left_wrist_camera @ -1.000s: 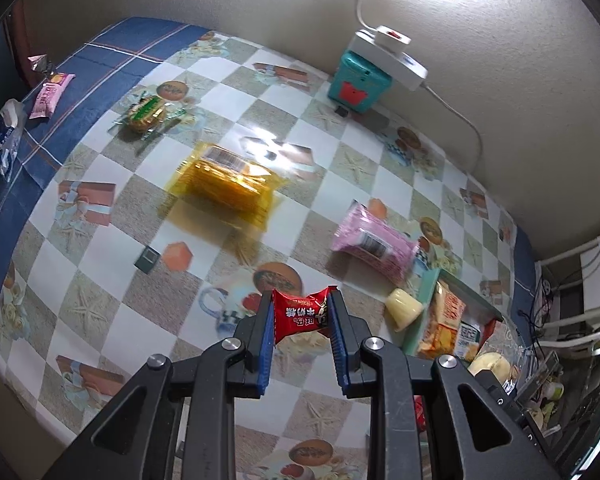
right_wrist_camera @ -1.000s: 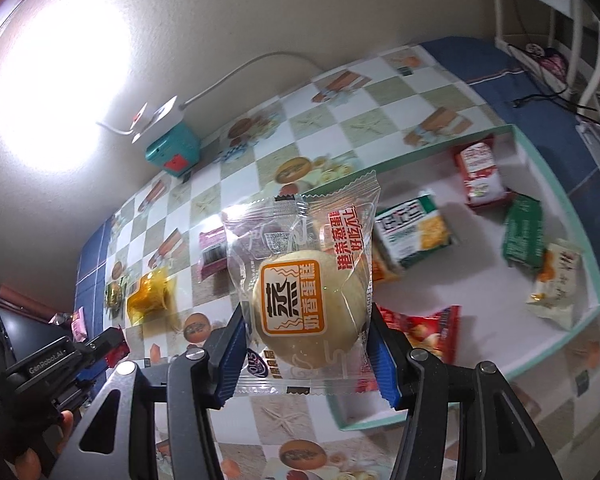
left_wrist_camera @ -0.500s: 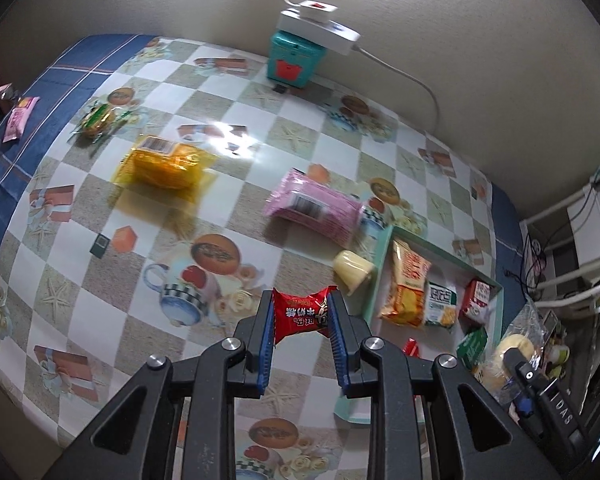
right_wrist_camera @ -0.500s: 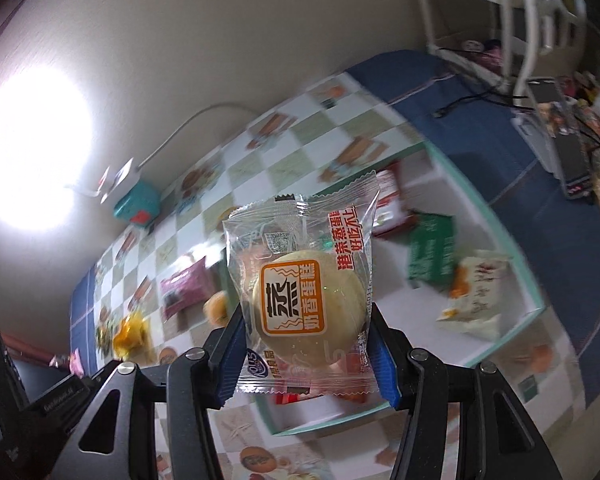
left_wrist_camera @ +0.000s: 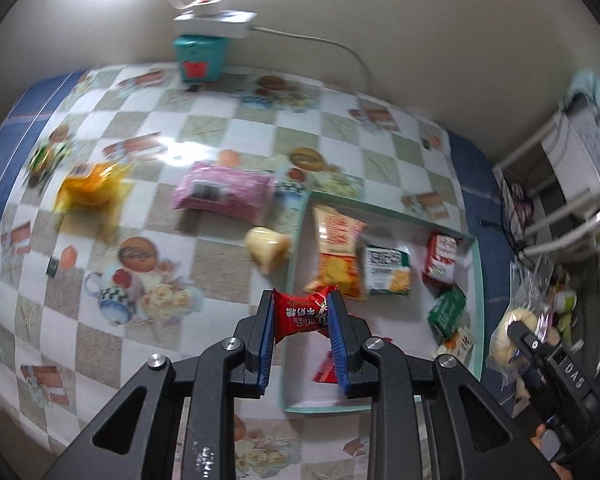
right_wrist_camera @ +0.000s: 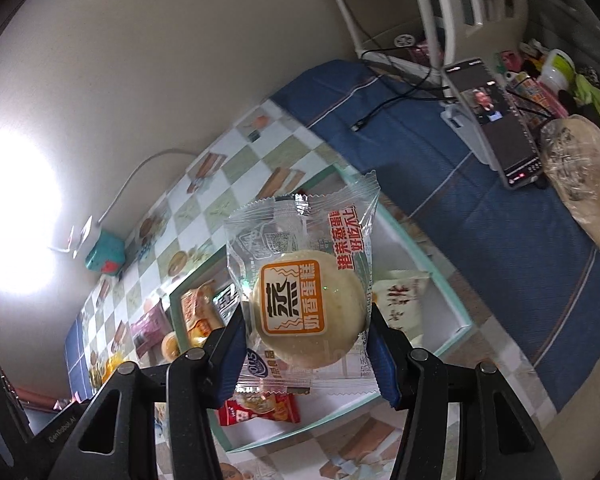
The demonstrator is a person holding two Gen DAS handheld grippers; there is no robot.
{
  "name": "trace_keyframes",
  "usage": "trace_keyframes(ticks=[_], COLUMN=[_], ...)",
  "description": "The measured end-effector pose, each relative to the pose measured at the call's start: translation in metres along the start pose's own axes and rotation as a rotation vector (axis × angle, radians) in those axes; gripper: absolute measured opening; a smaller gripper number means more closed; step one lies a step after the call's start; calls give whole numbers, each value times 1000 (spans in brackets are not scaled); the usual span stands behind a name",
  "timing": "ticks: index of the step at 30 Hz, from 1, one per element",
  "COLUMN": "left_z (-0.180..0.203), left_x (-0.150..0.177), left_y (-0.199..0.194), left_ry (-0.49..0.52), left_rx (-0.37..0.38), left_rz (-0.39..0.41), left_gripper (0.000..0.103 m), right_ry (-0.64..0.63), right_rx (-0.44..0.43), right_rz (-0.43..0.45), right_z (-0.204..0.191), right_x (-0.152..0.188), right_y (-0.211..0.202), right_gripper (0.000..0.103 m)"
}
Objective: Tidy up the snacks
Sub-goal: 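Lift the bun and candy and carry them toward the tray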
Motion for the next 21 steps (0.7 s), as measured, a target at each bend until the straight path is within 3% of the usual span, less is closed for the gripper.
trace_keyframes(ticks=[8,21], left_z=[57,74], left_x=[27,43], left_y=[19,57], left_ry=[134,143], left_rx=[27,32], left_rz=[-54,-118], left_gripper=[27,27], right_ry=[20,44], right_rx=[56,120], right_rz=[-21,-125], right_z=[28,61], right_x=[-3,17], right_y=[12,53], right_gripper=[58,58])
Point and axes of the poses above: each gripper's, at about its wrist camera, not at the fingertips, and y roughly the way its jaws point, z to its right, x to its underside, the point moved 9 cm from there along y, roughly the way its jaws point, and after that the axes turned 14 degrees about z, right-handed, at the moved point
